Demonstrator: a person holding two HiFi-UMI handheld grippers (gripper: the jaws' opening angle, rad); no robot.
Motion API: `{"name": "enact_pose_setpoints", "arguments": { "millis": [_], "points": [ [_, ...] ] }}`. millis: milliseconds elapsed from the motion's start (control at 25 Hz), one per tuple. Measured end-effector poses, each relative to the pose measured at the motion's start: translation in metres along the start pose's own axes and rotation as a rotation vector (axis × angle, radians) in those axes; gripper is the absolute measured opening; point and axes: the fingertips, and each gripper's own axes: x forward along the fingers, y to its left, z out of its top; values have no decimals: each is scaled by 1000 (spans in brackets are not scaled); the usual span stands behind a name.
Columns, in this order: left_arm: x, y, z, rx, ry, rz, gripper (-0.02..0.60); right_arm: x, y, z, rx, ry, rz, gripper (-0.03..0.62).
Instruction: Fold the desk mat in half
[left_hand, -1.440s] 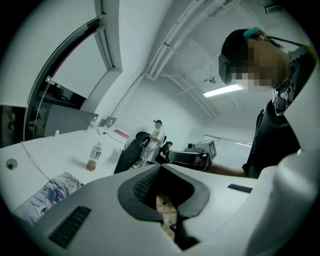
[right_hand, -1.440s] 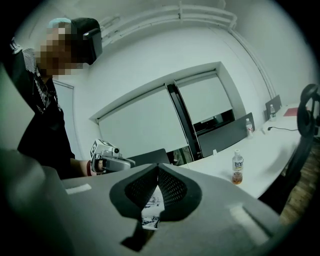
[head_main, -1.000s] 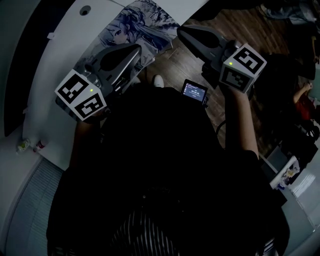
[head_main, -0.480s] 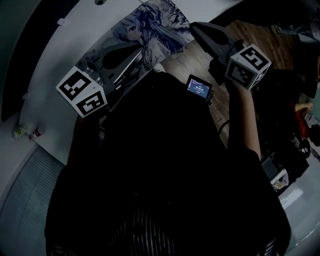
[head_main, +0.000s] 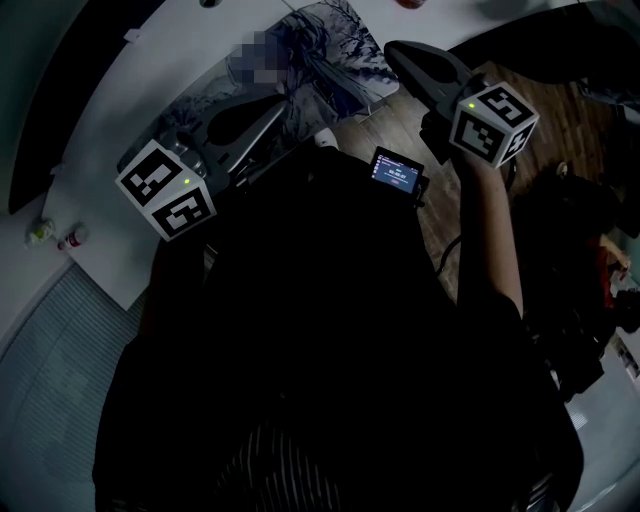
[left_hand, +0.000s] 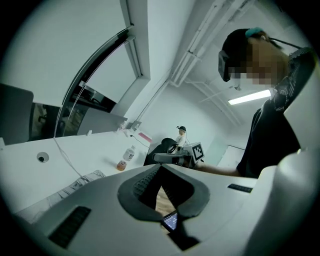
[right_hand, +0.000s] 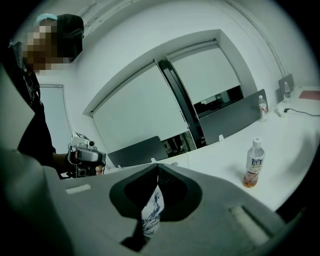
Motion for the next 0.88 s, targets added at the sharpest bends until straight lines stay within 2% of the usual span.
{"name": "enact_pose_setpoints", "arguments": {
  "millis": [240,440,720,880],
  "points": [
    [1,6,0,-18,-3,64,0,1,-22,-8,25,17,11,3],
    [2,4,2,-30,-6,79,0,6,-39,-18,41,48,15,3],
    [0,12,1,-75,-19,153,0,26,-72,-33,52,105,27,5],
    [-9,25,-8,-111,-26,209,0,43,-94,-52,73,138,21,35]
  ]
}}
